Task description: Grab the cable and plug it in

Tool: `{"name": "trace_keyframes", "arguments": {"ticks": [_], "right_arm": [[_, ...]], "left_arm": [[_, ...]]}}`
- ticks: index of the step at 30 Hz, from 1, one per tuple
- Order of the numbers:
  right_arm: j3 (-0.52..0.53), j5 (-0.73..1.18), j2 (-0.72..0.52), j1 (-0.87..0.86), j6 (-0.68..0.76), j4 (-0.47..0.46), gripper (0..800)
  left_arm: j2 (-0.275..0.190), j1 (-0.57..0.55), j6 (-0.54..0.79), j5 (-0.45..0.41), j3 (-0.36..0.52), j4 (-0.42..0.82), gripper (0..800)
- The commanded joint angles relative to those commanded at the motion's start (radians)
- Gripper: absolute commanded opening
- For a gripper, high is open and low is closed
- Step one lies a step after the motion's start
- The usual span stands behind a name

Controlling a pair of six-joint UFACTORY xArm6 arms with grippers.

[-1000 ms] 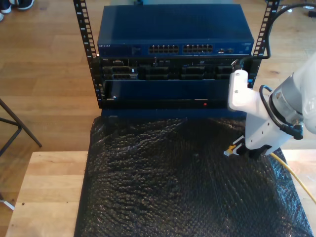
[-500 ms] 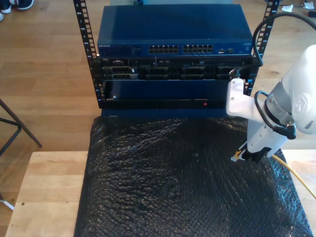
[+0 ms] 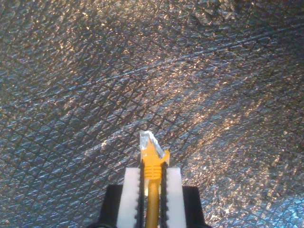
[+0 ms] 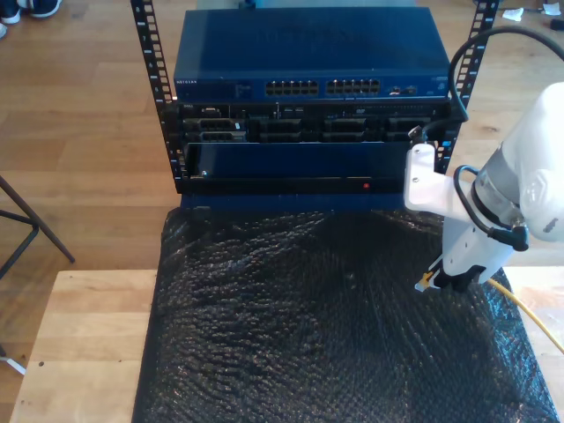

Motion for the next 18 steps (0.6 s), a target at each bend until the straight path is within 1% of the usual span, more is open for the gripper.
{"name": "trace_keyframes", "arguments": {"ticks": [3, 7, 9, 12, 18], "right_arm": [[0.002, 0.000, 0.000, 0.000, 0.000, 0.000, 0], [0.005, 0.000, 0.000, 0.000, 0.000, 0.000, 0], [0.006, 0.000, 0.000, -0.002, -0.002, -0.002, 0], [0.009, 0.002, 0.000, -0.002, -0.003, -0.002, 0], [0.017, 0.000, -0.005, -0.005, -0.005, -0.002, 0]], "left_arm": [[-0.003, 0.041, 0.043, -0.023, 0.041, 0.017, 800], [-0.020, 0.104, 0.123, -0.023, 0.060, 0.018, 800], [-0.025, 0.121, 0.143, -0.031, 0.097, 0.020, 800], [-0.037, 0.124, 0.155, -0.048, 0.106, 0.020, 800], [-0.034, 0.124, 0.232, -0.054, 0.121, 0.014, 800]]}}
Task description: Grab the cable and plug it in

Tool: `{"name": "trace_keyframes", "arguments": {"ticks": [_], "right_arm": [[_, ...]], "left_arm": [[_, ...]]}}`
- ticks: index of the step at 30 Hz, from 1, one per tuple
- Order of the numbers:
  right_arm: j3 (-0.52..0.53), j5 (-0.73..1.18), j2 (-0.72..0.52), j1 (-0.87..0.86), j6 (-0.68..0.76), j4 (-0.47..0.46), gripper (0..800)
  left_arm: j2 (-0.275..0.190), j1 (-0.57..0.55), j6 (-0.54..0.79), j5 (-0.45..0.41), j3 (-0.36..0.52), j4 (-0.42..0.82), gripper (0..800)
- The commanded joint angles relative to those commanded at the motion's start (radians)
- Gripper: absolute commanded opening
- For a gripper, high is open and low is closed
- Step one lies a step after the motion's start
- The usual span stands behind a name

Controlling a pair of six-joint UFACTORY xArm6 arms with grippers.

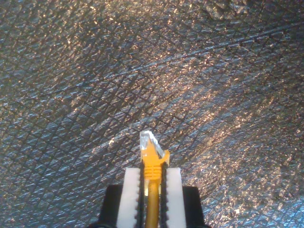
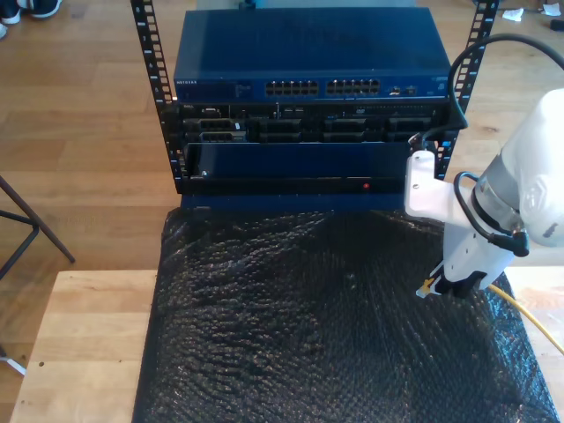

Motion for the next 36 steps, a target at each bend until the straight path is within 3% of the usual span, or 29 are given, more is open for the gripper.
{"name": "trace_keyframes", "arguments": {"ticks": [3, 9, 16, 22, 26, 36], "right_arm": [[0.000, -0.002, 0.000, 0.002, -0.002, 0.000, 0], [-0.021, -0.011, -0.012, 0.003, -0.002, -0.006, 0], [-0.025, -0.118, -0.026, 0.054, 0.008, -0.144, 0], [0.054, -0.282, -0.069, 0.086, 0.008, -0.178, 0], [0.095, -0.347, -0.110, 0.084, 0.011, -0.224, 0], [0.222, -0.502, -0.253, 0.086, 0.057, -0.371, 0]], "left_arm": [[0.002, 0.005, 0.034, -0.017, 0.002, -0.002, 800], [-0.005, 0.077, 0.075, -0.147, 0.061, 0.000, 800], [-0.003, 0.144, 0.173, -0.288, 0.120, -0.003, 800], [0.002, 0.146, 0.178, -0.387, 0.175, -0.003, 800], [0.023, 0.144, 0.172, -0.410, 0.193, -0.002, 800], [0.023, 0.144, 0.172, -0.413, 0.193, -0.002, 800]]}}
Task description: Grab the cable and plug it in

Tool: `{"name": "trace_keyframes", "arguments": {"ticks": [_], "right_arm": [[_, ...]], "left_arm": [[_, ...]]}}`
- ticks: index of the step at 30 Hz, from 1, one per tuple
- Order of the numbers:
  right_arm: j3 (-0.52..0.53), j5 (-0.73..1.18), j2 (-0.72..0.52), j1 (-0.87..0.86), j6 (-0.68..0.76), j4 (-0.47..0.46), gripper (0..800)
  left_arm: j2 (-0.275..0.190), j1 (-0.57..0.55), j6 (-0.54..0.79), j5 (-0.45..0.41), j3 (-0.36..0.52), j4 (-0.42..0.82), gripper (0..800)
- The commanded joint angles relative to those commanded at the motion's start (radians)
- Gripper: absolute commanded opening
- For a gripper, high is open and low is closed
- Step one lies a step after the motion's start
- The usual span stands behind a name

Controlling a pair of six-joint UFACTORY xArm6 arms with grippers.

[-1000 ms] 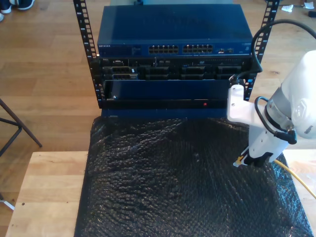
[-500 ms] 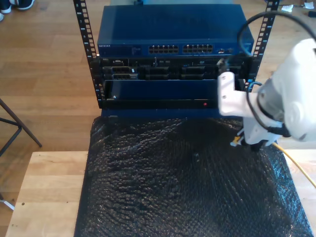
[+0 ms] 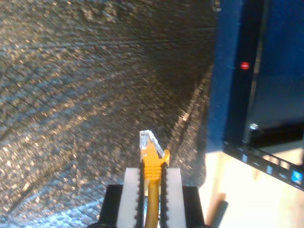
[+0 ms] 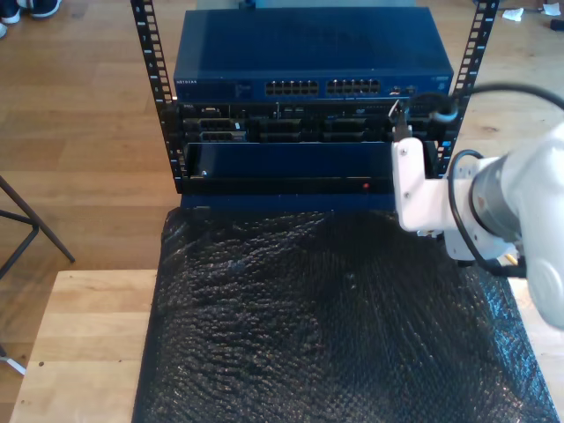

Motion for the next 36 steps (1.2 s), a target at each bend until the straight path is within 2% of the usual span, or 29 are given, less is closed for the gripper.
{"name": "trace_keyframes", "arguments": {"ticks": [6, 13, 22, 28, 36], "right_arm": [[0.026, -0.138, 0.005, 0.002, 0.041, -0.106, 0], [0.008, -0.341, 0.127, -0.002, 0.046, -0.115, 0], [-0.135, -0.400, 0.285, -0.023, 0.055, -0.121, 0], [-0.133, -0.583, 0.353, -0.032, 0.058, -0.121, 0], [-0.115, -0.718, 0.410, -0.032, 0.060, -0.118, 0]], "left_arm": [[0.000, 0.002, 0.000, 0.000, -0.002, 0.000, 800], [0.000, 0.002, 0.000, 0.000, -0.002, 0.000, 800], [0.000, 0.000, 0.000, 0.000, 0.000, 0.000, 800], [0.000, 0.000, 0.000, 0.000, -0.002, 0.000, 800], [0.000, 0.002, 0.000, 0.000, -0.002, 0.000, 800]]}}
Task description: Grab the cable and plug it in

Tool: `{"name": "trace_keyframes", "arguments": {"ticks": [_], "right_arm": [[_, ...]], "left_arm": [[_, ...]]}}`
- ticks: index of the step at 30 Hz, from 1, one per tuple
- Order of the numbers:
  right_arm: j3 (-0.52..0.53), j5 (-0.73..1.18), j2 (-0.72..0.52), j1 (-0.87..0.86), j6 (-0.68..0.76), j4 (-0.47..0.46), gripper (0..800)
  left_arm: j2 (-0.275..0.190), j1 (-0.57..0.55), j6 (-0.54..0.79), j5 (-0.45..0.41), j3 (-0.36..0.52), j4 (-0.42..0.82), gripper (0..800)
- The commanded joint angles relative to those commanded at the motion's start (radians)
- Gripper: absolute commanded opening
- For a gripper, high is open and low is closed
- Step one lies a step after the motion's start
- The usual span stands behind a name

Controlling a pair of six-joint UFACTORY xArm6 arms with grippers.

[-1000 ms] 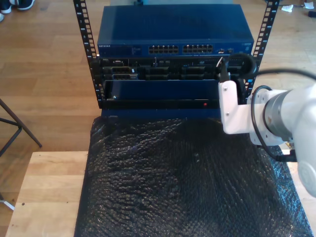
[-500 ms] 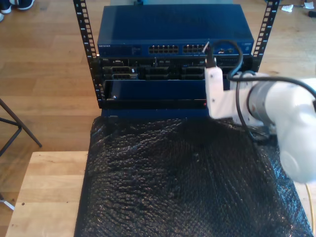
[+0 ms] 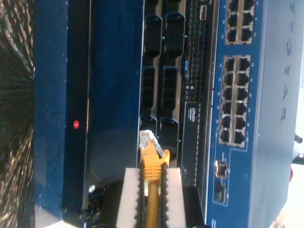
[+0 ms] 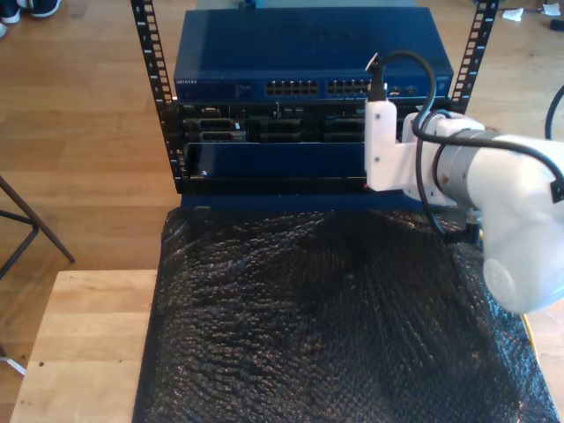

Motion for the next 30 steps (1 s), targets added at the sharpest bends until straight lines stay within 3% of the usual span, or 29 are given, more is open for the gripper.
{"name": "trace_keyframes", "arguments": {"ticks": [17, 26, 30], "right_arm": [[0.037, -0.292, 0.054, -0.002, -0.025, -0.003, 0], [0.149, -0.546, 0.072, -0.008, -0.245, 0.000, 0], [0.186, -0.574, 0.086, -0.018, -0.265, -0.002, 0]], "left_arm": [[0.000, 0.000, 0.000, 0.000, 0.000, 0.000, 800], [0.000, -0.002, 0.000, 0.000, 0.000, 0.000, 800], [0.000, 0.000, 0.000, 0.000, 0.000, 0.000, 800]]}}
